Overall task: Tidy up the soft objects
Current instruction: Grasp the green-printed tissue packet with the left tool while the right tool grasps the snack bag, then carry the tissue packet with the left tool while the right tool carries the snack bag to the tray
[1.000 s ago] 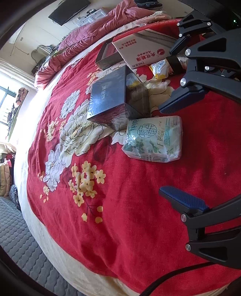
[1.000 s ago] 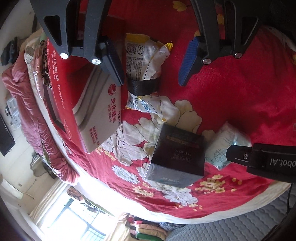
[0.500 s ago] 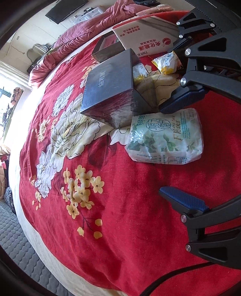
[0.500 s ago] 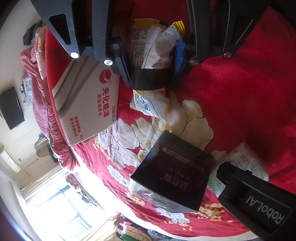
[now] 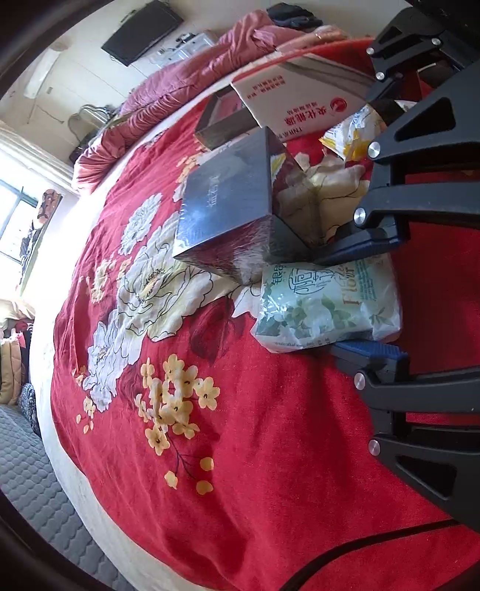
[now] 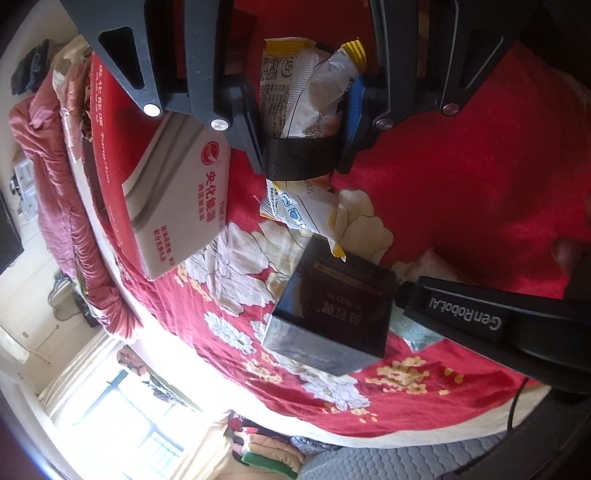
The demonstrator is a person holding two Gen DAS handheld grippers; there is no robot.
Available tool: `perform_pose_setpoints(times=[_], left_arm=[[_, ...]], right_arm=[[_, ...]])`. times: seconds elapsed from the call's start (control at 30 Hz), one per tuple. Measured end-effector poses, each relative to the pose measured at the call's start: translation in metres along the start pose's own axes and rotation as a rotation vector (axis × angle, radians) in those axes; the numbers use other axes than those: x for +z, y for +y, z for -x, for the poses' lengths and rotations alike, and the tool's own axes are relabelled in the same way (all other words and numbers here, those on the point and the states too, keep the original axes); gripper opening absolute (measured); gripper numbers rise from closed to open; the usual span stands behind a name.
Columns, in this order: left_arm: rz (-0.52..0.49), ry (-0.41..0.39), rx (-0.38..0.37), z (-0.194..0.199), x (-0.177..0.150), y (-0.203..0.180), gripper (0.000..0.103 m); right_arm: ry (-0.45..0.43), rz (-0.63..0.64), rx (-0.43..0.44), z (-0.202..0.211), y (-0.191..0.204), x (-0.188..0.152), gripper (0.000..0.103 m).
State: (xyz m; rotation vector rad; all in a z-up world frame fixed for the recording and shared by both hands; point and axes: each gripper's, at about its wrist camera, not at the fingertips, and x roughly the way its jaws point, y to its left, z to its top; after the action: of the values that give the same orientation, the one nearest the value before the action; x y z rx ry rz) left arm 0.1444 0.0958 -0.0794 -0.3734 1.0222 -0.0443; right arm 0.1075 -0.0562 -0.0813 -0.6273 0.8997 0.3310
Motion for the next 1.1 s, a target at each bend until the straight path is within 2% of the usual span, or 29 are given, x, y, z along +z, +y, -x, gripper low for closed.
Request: perform_pose_setpoints(times=[0.27,0.43,0.8,1.1], left_arm=[[0.036,-0.062,0.029,0.046,-0.015,0.006,0.038],[-0.012,-0.092,0.039,0.070,-0.015,-0.015,0.038],[-0.103,-0.120,0.075,0.102,-0.017,-0.074,0.038],[-0.208,-0.146,0.072,0.117,-0.016,-0.130,0.038]], right_arm=[[-0.093,-0.052,0.125,0.031,0.004,0.002,0.039],[-0.169,-0.105,0.181,0.056,-0.007,-0.005,0.039],[-0.275,-0.225,0.186,0.098,-0.055,-0.014,0.039],[-0.343,-0.354,0.127,0.130,-0.117,-0.026,0.039]])
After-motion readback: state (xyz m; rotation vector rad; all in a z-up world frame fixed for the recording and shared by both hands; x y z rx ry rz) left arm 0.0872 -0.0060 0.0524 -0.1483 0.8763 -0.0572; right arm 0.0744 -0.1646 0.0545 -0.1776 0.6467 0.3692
